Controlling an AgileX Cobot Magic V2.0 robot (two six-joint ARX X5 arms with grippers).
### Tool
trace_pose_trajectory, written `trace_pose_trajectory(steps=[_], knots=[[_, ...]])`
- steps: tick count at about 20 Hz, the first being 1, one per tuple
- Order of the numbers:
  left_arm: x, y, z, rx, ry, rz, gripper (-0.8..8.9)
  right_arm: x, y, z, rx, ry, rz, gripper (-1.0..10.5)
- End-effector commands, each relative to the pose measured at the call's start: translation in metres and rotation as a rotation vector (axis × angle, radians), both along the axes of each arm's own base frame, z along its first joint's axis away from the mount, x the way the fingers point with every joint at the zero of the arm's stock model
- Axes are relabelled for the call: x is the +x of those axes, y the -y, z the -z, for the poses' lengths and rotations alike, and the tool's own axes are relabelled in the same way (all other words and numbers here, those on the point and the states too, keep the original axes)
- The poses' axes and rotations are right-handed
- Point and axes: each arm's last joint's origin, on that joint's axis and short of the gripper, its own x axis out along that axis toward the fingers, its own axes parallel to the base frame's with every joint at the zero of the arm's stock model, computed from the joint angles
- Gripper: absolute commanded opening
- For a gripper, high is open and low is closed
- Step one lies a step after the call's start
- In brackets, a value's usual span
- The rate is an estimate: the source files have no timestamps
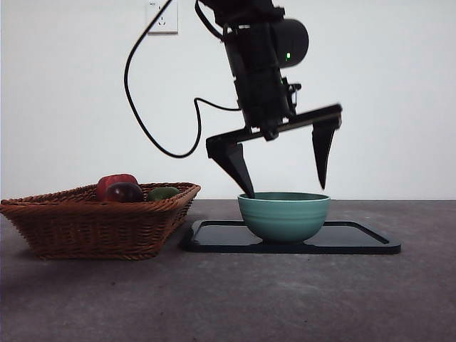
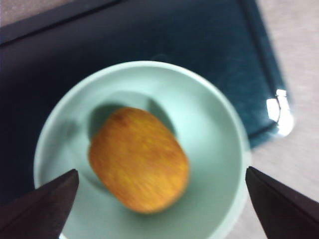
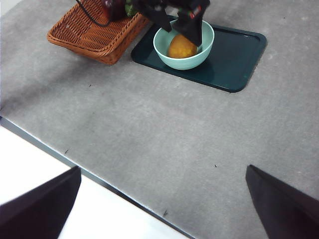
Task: Pick up the wifruite, put it on the bowl, pick up the plate, put it on desk
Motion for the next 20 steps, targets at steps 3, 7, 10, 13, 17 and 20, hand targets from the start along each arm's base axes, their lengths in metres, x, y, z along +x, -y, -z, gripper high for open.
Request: trace_pose_trajectory(steps=[3,7,10,13,17,20], knots=[[0.006,0.008,0.013,0.009,0.021,0.019,6.52,-0.002,0.001,0.001,0.001,-0.028,0.002,6.0],[0.008,0.009,0.014,0.022,0.049,0.031,6.18,-0.002,0.001,0.001,0.006,-0.031,0.006,6.0],[0.008,0.009,0.014,0.02,0.054,0.035,6.18,-0.002,0.001,0.001,0.013,-0.037,0.012,6.0],[0.008,0.01,0.015,0.021,0.052,0.035,6.18,-0.002,0.001,0.001,0.013,-0.037,0.013,6.0],[0.009,0.011,0.026,0.042,0.028,0.037,6.18,-0.002,0.001,0.001,0.013,-0.037,0.013,6.0],[0.009,0.013,0.034,0.055,0.014,0.039,6.16,-0.002,0.001,0.001,0.013,-0.037,0.013,6.0]])
